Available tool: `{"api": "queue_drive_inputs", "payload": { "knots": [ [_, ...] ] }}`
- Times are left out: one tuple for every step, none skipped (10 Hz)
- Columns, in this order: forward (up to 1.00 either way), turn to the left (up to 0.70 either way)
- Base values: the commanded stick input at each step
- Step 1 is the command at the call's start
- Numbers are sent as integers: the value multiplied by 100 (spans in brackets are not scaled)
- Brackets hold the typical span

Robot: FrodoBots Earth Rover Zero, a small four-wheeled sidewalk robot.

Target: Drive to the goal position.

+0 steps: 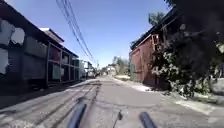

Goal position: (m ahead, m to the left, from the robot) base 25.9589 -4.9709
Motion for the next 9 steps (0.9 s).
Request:
{"api": "queue_drive_inputs", "payload": {
  "knots": [
    [85,0],
    [85,0],
    [85,0],
    [85,0],
    [85,0],
    [85,0],
    [85,0],
    [85,0],
    [85,0]
  ]
}}
